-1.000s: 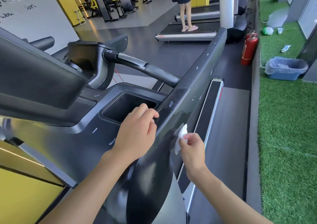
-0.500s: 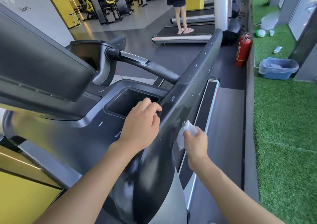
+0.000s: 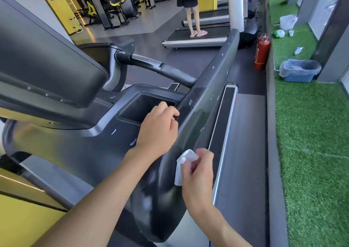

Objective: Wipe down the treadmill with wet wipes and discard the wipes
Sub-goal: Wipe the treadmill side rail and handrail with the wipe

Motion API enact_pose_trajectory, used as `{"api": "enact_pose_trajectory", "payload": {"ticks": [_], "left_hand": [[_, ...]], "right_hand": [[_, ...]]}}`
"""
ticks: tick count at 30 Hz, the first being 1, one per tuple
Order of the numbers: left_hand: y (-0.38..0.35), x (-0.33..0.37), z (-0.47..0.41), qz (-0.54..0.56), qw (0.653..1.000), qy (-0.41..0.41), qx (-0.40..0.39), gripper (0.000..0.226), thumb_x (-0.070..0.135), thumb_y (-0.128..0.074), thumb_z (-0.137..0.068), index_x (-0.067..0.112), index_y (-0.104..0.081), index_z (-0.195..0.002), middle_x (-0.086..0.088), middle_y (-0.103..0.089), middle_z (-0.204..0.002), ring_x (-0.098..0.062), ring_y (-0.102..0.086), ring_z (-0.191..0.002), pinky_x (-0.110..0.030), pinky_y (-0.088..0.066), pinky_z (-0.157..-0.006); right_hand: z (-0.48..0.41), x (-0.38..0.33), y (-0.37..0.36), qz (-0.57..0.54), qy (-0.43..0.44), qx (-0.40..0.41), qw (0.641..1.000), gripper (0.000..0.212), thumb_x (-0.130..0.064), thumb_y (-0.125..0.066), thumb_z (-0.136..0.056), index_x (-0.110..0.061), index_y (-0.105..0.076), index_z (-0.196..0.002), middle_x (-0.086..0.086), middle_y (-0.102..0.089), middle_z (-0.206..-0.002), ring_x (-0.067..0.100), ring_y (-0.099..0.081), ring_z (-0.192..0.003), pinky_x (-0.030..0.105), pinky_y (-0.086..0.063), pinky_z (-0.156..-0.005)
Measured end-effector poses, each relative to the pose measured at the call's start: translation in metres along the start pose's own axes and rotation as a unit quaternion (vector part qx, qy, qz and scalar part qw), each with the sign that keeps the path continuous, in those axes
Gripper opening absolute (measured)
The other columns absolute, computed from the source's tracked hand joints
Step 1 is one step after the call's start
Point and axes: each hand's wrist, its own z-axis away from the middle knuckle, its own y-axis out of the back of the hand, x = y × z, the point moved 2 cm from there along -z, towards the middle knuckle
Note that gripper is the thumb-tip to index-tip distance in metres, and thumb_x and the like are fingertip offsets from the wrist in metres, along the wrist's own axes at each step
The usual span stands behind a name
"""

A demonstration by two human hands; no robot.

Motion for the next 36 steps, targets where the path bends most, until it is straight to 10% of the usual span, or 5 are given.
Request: {"api": "enact_pose_trajectory", "payload": {"ticks": [10,17,25,32,36], "left_hand": [[0.001,-0.003,-0.001,0.031,0.999,0.003,0.006,0.029,0.004,-0.040,-0.095,0.012,-0.065,-0.107,0.007,-0.045,-0.094,-0.020,-0.050,-0.089,-0.036,-0.044,-0.075],[0.000,-0.005,-0.003,0.040,0.999,0.004,0.008,0.028,0.004,-0.040,-0.096,0.013,-0.065,-0.105,0.008,-0.044,-0.092,-0.016,-0.046,-0.087,-0.034,-0.043,-0.074],[-0.001,-0.002,-0.002,0.018,1.000,0.005,0.007,0.024,0.006,-0.042,-0.097,0.013,-0.063,-0.106,0.008,-0.044,-0.093,-0.018,-0.046,-0.087,-0.035,-0.042,-0.073],[-0.004,-0.003,-0.003,0.006,1.000,0.007,0.004,0.025,0.013,-0.038,-0.096,0.014,-0.062,-0.103,0.009,-0.042,-0.090,-0.015,-0.044,-0.085,-0.033,-0.039,-0.070],[-0.004,-0.001,-0.003,0.002,1.000,0.017,-0.009,0.032,0.019,-0.031,-0.092,0.016,-0.061,-0.102,0.008,-0.045,-0.092,-0.016,-0.046,-0.087,-0.035,-0.042,-0.071]], "right_hand": [[0.009,0.002,-0.025,0.156,0.170,-0.122,0.965,0.069,-0.052,-0.010,-0.104,-0.011,0.005,-0.157,-0.004,0.025,-0.163,0.013,0.019,-0.151,0.031,0.007,-0.123],[0.013,-0.006,-0.014,0.038,0.122,-0.099,0.987,0.046,-0.053,-0.022,-0.101,-0.057,-0.007,-0.145,-0.018,-0.005,-0.162,0.008,-0.005,-0.151,0.031,-0.015,-0.121],[-0.068,-0.005,-0.006,-0.051,0.022,-0.030,0.998,0.010,-0.007,-0.029,-0.102,-0.005,-0.030,-0.093,0.004,-0.027,-0.092,0.021,-0.027,-0.087,0.034,-0.034,-0.090],[-0.009,0.013,0.003,-0.013,0.007,-0.098,0.995,0.056,-0.036,-0.021,-0.109,-0.037,0.014,-0.152,-0.038,0.012,-0.154,-0.030,0.008,-0.133,0.000,0.002,-0.109],[-0.094,0.034,0.009,-0.002,-0.007,-0.093,0.996,0.049,-0.054,-0.036,-0.087,-0.010,-0.041,-0.108,0.003,-0.044,-0.101,0.033,-0.043,-0.101,0.032,-0.022,-0.090]]}}
